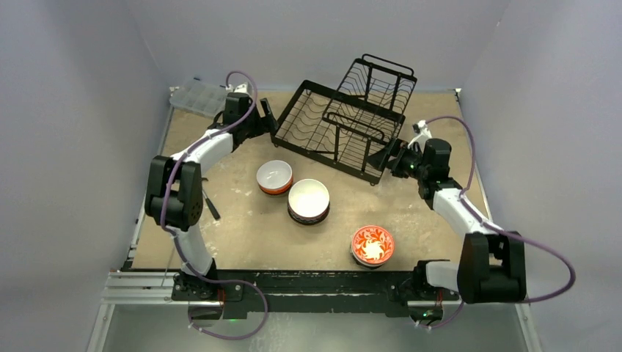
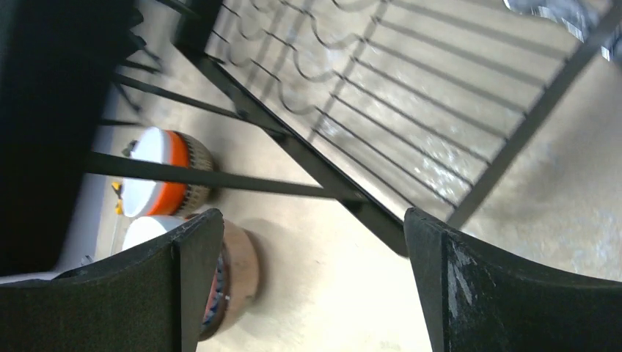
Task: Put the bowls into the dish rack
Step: Adjust the dish rack at the center of the board.
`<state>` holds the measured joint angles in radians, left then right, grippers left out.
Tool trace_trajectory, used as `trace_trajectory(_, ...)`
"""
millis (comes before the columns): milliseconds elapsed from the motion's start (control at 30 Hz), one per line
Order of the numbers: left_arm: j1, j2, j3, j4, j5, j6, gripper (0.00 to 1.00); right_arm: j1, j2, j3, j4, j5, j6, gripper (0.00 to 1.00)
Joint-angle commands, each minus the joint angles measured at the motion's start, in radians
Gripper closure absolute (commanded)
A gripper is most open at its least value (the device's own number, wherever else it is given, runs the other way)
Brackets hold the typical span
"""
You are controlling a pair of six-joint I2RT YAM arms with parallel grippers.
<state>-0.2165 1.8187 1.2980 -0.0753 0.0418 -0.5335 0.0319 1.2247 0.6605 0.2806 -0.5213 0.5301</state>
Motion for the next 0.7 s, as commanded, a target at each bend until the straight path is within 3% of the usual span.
trace_trajectory(0, 0.007, 0.091, 0.099, -0.035, 0.058, 0.052, 0.15, -0.012, 0.063, -0.028, 0.014, 0.068, -0.008, 0.06)
trace_trajectory(400, 0.008, 0.286, 0.214, 0.0, 0.172, 0.063, 0.26, -0.011, 0.078, -0.088, 0.016, 0.157, 0.011, 0.06)
trace_trajectory(667, 0.009, 0.289, 0.175, 0.023, 0.191, 0.055, 0.7, -0.013, 0.184, -0.089, 0.08, 0.115, 0.025, 0.1)
